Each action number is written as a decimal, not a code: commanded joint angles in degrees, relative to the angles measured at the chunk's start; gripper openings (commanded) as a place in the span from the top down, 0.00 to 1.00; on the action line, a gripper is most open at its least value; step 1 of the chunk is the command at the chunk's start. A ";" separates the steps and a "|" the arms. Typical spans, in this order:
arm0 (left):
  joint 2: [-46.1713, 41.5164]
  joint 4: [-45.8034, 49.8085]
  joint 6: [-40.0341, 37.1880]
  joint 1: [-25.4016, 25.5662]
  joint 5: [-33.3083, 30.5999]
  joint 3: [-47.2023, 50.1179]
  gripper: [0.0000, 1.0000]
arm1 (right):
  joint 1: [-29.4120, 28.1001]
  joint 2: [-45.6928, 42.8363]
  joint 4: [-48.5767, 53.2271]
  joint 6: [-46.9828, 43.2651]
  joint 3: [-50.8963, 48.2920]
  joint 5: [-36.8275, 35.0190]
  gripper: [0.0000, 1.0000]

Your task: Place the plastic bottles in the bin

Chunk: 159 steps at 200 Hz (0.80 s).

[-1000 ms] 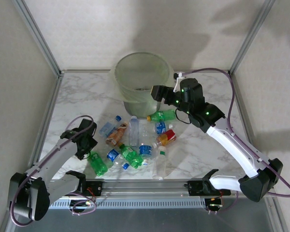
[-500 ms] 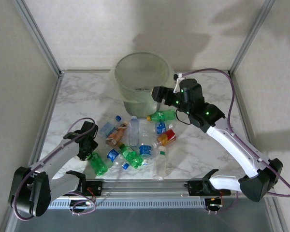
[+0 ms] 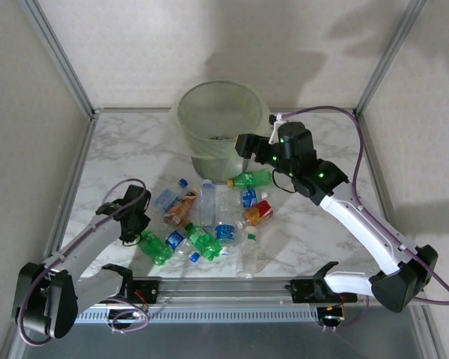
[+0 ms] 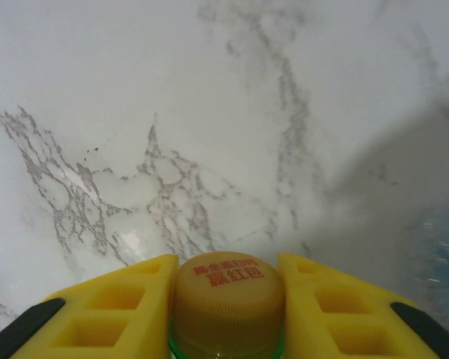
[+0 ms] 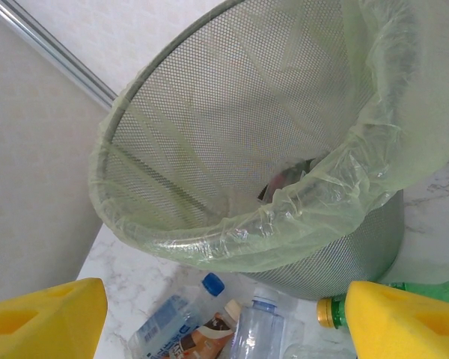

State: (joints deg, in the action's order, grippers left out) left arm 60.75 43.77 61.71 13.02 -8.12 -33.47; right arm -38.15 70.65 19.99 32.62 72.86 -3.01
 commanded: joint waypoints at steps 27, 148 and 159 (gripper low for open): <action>-3.46 7.74 -2.39 -0.28 -6.94 -14.53 0.79 | -0.61 -1.65 -1.98 0.78 1.06 2.82 0.17; 2.04 -23.69 2.01 0.30 19.89 -40.75 0.91 | -8.71 0.91 -10.14 1.96 4.35 20.30 0.05; 3.51 -26.84 3.46 0.58 22.47 -41.79 0.92 | -8.87 1.81 -10.60 2.87 4.20 20.60 0.04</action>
State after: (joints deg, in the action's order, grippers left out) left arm 62.43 30.46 59.68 13.06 4.19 -72.31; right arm -46.57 70.48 11.31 33.71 75.44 15.35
